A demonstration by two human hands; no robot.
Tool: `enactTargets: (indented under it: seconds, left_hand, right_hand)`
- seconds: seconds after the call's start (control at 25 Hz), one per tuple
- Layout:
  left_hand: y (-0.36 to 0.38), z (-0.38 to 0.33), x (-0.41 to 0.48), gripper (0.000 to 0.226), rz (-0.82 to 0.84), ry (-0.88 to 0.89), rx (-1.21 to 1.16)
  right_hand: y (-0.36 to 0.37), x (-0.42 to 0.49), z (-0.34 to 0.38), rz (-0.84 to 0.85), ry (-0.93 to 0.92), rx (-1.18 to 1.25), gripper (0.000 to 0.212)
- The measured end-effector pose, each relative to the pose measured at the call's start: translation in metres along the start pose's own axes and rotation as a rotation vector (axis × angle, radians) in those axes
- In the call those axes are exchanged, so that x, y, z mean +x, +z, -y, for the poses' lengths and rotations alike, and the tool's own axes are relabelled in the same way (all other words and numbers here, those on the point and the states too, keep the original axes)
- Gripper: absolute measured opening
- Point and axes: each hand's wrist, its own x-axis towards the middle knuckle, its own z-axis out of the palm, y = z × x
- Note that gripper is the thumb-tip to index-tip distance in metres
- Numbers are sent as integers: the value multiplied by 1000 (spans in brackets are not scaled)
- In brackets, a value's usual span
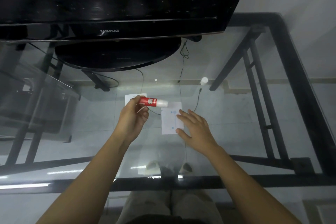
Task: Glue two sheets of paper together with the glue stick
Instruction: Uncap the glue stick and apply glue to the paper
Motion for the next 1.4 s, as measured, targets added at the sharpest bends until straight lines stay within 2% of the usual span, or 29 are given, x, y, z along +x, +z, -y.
enactTargets:
  seconds: [0.08, 0.12, 0.16, 0.24, 0.28, 0.4, 0.56, 0.68, 0.92, 1.08, 1.16, 1.28, 1.4]
  left_hand:
    - [4, 8, 0, 16, -33, -100, -56]
    - [4, 13, -2, 13, -4, -87, 56]
    - [4, 17, -4, 13, 49, -14, 295]
    - [-2, 23, -8, 26, 153, 251, 925]
    - [-4, 23, -10, 28, 194, 381, 1131]
    - [-3, 20, -12, 22, 330, 568, 1341]
    - [-2, 20, -14, 22, 436, 590, 1463]
    - [-5, 12, -11, 21, 457, 636, 1566]
    - [-1, 16, -13, 22, 531, 624, 1564]
    - [-5, 7, -9, 19, 448, 646, 1587]
    - [-2, 13, -12, 20, 472, 657, 1554]
    - [3, 21, -14, 28, 545, 573, 1561]
    - [2, 8, -3, 27, 437, 576, 1570]
  right_hand:
    - [-2, 0, -3, 6, -12, 17, 50]
    - [-2, -1, -4, 17, -12, 30, 50]
    - [-2, -1, -4, 25, -10, 48, 50]
    - [-2, -2, -4, 31, -3, 78, 52]
    - [-2, -1, -4, 33, 3, 84, 54]
    - [-2, 0, -4, 33, 24, 72, 58]
    - [-3, 0, -3, 37, 23, 77, 58]
    - [-3, 1, -3, 40, 22, 89, 58]
    - [-5, 0, -2, 38, 35, 108, 58]
    - [-4, 1, -2, 40, 34, 104, 58]
    - [-3, 2, -1, 37, 38, 107, 58]
    - [-4, 1, -1, 29, 36, 128, 58]
    - [-7, -1, 1, 21, 36, 175, 59]
